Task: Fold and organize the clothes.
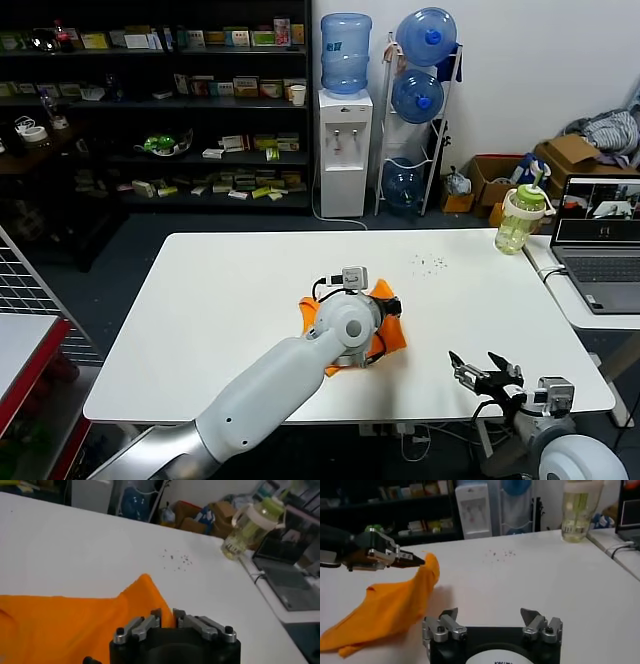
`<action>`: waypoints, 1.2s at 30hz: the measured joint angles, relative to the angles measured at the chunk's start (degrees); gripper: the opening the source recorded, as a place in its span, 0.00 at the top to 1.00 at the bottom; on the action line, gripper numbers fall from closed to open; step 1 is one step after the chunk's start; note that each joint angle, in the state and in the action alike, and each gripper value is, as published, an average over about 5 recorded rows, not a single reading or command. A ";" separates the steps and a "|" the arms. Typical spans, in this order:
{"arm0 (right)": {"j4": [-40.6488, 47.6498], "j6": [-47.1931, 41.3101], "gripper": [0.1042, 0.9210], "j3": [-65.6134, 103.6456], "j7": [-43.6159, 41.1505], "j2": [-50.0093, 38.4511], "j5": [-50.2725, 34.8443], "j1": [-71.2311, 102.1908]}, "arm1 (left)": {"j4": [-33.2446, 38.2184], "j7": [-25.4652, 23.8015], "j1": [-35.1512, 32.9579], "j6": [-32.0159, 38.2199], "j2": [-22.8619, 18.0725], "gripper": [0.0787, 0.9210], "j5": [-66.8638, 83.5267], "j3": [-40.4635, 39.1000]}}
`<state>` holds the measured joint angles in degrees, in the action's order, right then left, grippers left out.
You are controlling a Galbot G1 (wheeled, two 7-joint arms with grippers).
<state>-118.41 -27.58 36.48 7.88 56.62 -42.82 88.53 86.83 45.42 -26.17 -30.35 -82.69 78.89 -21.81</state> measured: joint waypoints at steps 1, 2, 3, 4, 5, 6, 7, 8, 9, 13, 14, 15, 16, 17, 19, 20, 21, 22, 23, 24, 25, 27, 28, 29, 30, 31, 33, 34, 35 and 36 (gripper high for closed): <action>0.27 1.08 0.12 0.30 -1.11 0.08 0.74 0.07 | 0.93 -1.13 -0.78 0.58 0.44 0.72 -1.14 0.61; 0.58 2.21 0.12 0.64 -2.24 0.19 1.47 0.14 | 2.05 -2.58 -1.78 1.30 1.11 0.69 -2.58 1.31; 0.91 3.36 0.12 1.04 -3.37 0.33 2.18 0.22 | 3.29 -4.28 -2.99 2.16 2.00 0.66 -4.32 2.12; 1.24 4.50 0.12 1.45 -4.46 0.49 2.83 0.33 | 4.57 -6.20 -4.41 3.18 3.06 0.62 -6.32 3.06; 1.60 5.73 0.12 1.91 -5.57 0.70 3.49 0.48 | 5.94 -8.38 -6.09 4.42 4.28 0.59 -8.62 4.19; 1.97 7.02 0.12 2.42 -6.67 0.97 4.16 0.65 | 7.31 -10.73 -8.02 5.87 5.59 0.56 -11.13 5.52; 2.35 8.31 0.12 2.94 -7.74 1.30 4.84 0.85 | 8.55 -13.14 -10.14 7.52 6.91 0.52 -13.76 7.04; 2.72 9.68 0.12 3.47 -8.79 1.70 5.57 1.07 | 9.70 -15.69 -12.54 9.43 8.21 0.49 -16.56 8.80; 3.08 11.07 0.12 4.01 -9.81 2.17 6.36 1.30 | 10.77 -18.28 -15.12 11.53 9.42 0.46 -19.42 10.74; 4.31 16.58 0.12 5.99 -13.25 4.66 10.03 2.20 | 13.87 -28.21 -26.63 20.77 12.78 0.31 -30.43 19.57; 4.54 17.94 0.12 6.44 -14.00 5.42 10.99 2.44 | 14.42 -30.49 -29.64 23.12 13.27 0.28 -32.92 21.87; 4.75 19.29 0.12 6.88 -14.72 6.25 11.97 2.71 | 14.89 -32.64 -32.61 25.41 13.63 0.25 -35.23 24.14; 4.95 20.61 0.12 7.28 -15.40 7.10 12.91 2.99 | 15.30 -34.63 -35.51 27.62 13.86 0.21 -37.28 26.34; 5.15 21.84 0.12 7.63 -16.01 7.94 13.81 3.26 | 15.67 -36.46 -38.30 29.74 13.97 0.18 -39.10 28.44; 5.61 24.28 0.12 8.32 -17.10 9.66 15.76 3.83 | 16.42 -39.68 -43.39 33.64 13.86 0.14 -42.07 32.29; 5.82 25.44 0.12 8.61 -17.56 10.49 16.80 4.11 | 16.81 -41.11 -45.61 35.40 13.62 0.13 -43.29 34.04; 5.99 26.61 0.12 8.92 -18.00 11.33 17.93 4.38 | 17.20 -42.39 -47.53 36.99 13.26 0.12 -44.37 35.64; 6.12 27.81 0.12 9.23 -18.41 12.16 19.10 4.65 | 17.60 -43.62 -49.26 38.50 12.78 0.12 -45.41 37.17; 6.21 28.97 0.12 9.53 -18.76 12.98 20.25 4.90 | 17.97 -44.77 -50.78 39.91 12.22 0.12 -46.38 38.63; 6.28 30.08 0.12 9.82 -19.08 13.77 21.39 5.11 | 18.30 -45.81 -52.10 41.16 11.66 0.12 -47.27 39.94; 6.37 31.19 0.12 10.12 -19.35 14.58 22.50 5.27 | 18.58 -46.82 -53.31 42.32 11.08 0.12 -48.12 41.19; 6.63 33.24 0.12 10.68 -19.72 16.11 24.43 5.44 | 19.03 -48.59 -55.40 44.27 10.04 0.12 -49.54 43.31; 6.80 34.21 0.12 10.96 -19.88 16.90 25.29 5.46 | 19.24 -49.38 -56.34 45.08 9.58 0.12 -50.11 44.23; 6.98 35.14 0.12 11.24 -20.04 17.69 26.08 5.46 | 19.45 -50.09 -57.21 45.81 9.15 0.12 -50.59 45.08; 7.13 36.02 0.12 11.53 -20.19 18.46 26.78 5.45 | 19.63 -50.71 -58.00 46.44 8.76 0.12 -51.01 45.84; 7.24 36.88 0.12 11.83 -20.35 19.24 27.44 5.42 | 19.81 -51.30 -58.74 47.05 8.38 0.12 -51.40 46.58; 7.38 38.43 0.12 12.41 -20.64 20.74 28.63 5.37 | 20.12 -52.33 -60.04 48.10 7.63 0.12 -52.09 47.87; 7.41 39.13 0.12 12.67 -20.80 21.43 29.17 5.34 | 20.25 -52.80 -60.64 48.58 7.26 0.12 -52.43 48.45; 7.43 39.77 0.12 12.91 -20.96 22.05 29.69 5.33 | 20.35 -53.22 -61.20 49.03 6.91 0.12 -52.74 48.97; 7.44 40.33 0.12 13.11 -21.13 22.61 30.16 5.33 | 20.45 -53.60 -61.72 49.42 6.57 0.12 -53.01 49.42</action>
<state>-110.96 12.75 49.59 -13.25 79.23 -12.65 93.86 107.28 -8.18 -87.89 19.07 -76.11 25.88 27.61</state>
